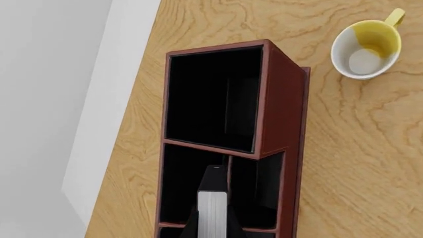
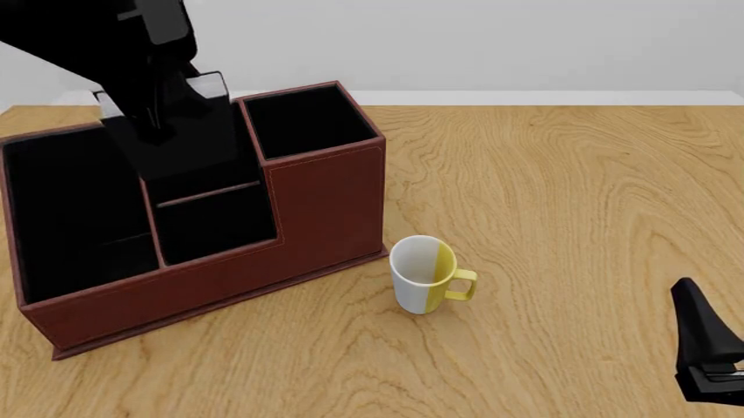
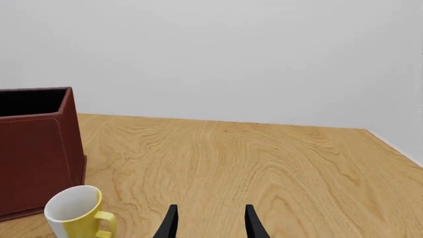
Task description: Pick up the book and place it in the front compartment of the caddy.
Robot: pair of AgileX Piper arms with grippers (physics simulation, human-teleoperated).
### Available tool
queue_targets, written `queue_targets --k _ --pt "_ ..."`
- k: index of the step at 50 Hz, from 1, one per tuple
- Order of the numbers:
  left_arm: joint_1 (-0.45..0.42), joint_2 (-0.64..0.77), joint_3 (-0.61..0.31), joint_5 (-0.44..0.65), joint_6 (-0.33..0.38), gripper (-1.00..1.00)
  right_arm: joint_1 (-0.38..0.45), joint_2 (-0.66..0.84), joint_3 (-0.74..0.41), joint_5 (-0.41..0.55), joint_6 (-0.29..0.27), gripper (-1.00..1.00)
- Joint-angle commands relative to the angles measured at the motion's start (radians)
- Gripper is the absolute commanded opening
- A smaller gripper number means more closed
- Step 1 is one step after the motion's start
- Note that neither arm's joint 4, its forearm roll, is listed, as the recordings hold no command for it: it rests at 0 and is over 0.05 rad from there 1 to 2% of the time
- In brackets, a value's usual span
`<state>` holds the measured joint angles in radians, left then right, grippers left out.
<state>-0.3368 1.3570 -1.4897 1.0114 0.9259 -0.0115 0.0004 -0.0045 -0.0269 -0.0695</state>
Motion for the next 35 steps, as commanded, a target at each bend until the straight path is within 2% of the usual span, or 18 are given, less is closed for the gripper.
queue_targets --k 1,19,35 --pt "0.042 0.041 0.021 -0.072 0.044 -1.00 -0.001 0.000 0.003 0.002 -0.019 1.00" --pt "0.037 0.142 0.016 -0.160 0.023 -1.00 -0.006 0.001 0.004 0.014 -0.051 1.00" --pt "0.070 0.224 0.041 -0.238 0.052 -1.00 0.001 0.021 0.004 0.012 -0.081 1.00"
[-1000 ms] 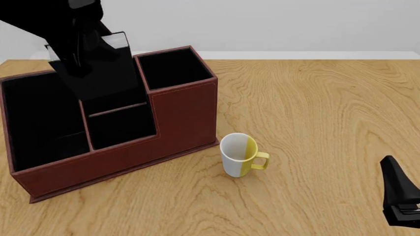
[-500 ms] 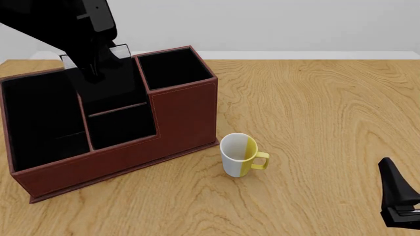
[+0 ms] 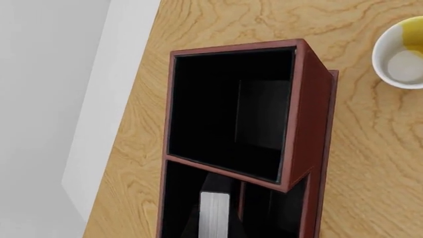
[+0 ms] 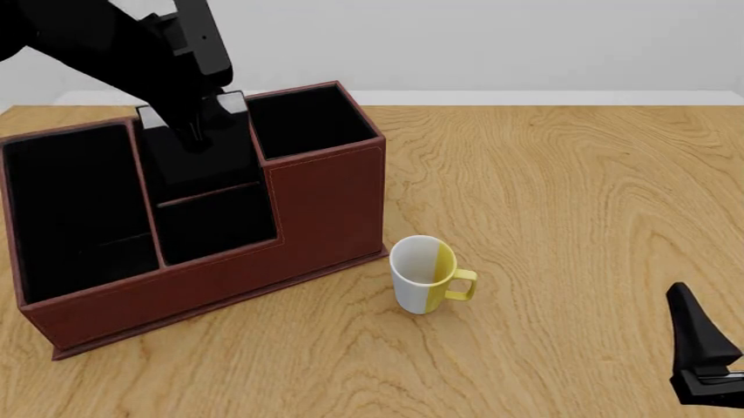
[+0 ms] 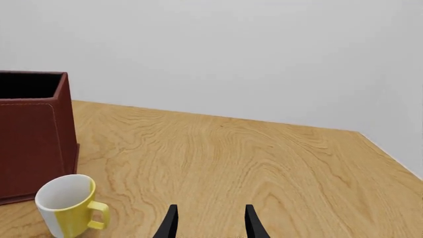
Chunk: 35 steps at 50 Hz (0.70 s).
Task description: Pick up the book and place it in the front compartment of the caddy.
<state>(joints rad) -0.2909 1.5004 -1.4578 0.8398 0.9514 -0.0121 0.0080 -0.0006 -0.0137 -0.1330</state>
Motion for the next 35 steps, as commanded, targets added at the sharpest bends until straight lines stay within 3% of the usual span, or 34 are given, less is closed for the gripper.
queue_targets --k 1,21,22,35 --pt "0.030 0.086 0.011 -0.071 0.032 -1.00 0.001 0.013 0.000 0.001 -0.019 1.00" --pt "0.114 0.190 0.031 -0.191 0.087 -1.00 -0.009 0.006 0.000 0.023 -0.032 1.00" --pt "0.120 0.192 0.035 -0.206 0.097 1.00 -0.010 0.006 0.000 0.023 -0.032 1.00" --pt "0.132 0.191 0.014 -0.198 0.099 1.00 -0.009 0.011 0.000 0.018 -0.029 1.00"
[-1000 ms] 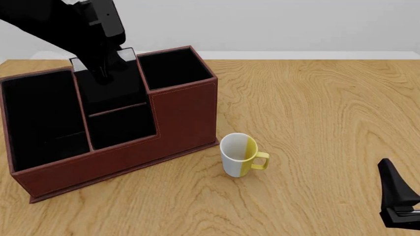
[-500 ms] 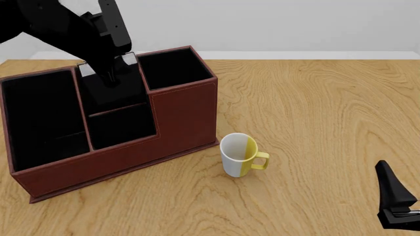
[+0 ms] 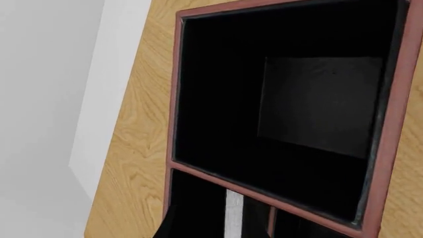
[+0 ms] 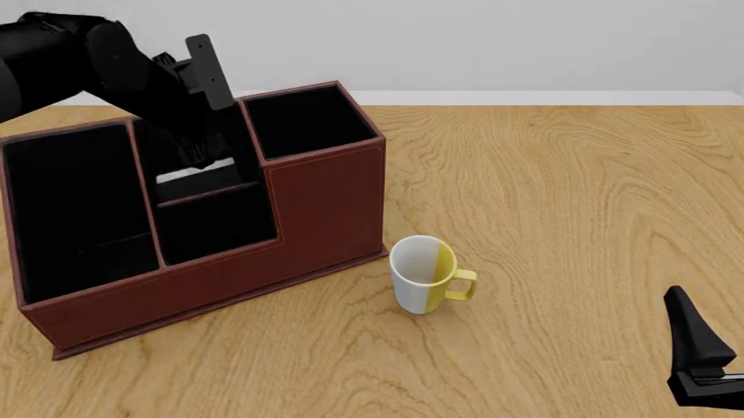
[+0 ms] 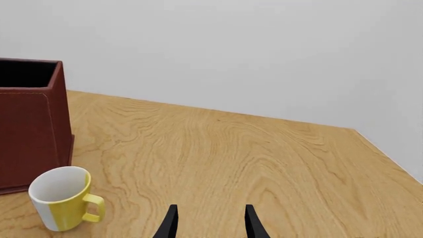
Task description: Pick up the book and place it in the front compartment of the caddy.
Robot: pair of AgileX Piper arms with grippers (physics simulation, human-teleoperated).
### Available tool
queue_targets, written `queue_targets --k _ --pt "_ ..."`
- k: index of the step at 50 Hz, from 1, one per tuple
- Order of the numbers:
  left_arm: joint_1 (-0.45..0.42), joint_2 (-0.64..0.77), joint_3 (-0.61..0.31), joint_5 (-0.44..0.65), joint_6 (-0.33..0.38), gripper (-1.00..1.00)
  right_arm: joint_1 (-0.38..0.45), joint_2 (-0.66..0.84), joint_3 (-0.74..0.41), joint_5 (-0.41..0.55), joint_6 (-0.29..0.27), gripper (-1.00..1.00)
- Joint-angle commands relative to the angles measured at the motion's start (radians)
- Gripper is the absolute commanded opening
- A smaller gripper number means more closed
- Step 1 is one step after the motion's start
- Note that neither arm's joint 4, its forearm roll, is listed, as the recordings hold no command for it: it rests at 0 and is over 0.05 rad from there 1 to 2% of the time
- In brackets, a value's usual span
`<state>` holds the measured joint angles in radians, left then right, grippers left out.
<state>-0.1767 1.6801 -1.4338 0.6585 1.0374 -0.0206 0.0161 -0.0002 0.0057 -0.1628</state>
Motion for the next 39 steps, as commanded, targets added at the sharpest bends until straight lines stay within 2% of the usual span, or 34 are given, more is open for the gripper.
queue_targets --k 1,10,12,19,21,30,32,39 --pt "0.017 0.009 -0.009 -0.016 0.013 1.00 0.001 0.003 0.000 -0.002 0.001 1.00" --pt "-0.044 -0.096 -0.023 0.035 -0.036 1.00 0.005 -0.002 0.000 -0.004 0.008 1.00" --pt "-0.098 -0.157 -0.027 0.084 -0.092 1.00 0.007 -0.003 0.000 -0.006 0.009 1.00" --pt "-0.188 -0.370 0.056 0.135 -0.136 1.00 0.010 -0.008 -0.001 -0.012 0.015 1.00" --pt "-0.219 -0.421 0.049 0.172 -0.175 1.00 0.012 -0.009 -0.001 -0.015 0.018 1.00" --pt "-0.307 -0.671 0.100 0.255 -0.203 1.00 0.017 -0.015 0.000 -0.017 0.024 1.00" --pt "-0.340 -0.714 0.085 0.291 -0.231 1.00 0.017 -0.015 0.000 -0.019 0.025 1.00" --pt "-0.432 -0.875 0.103 0.370 -0.252 1.00 0.023 -0.015 0.000 -0.026 0.027 1.00"
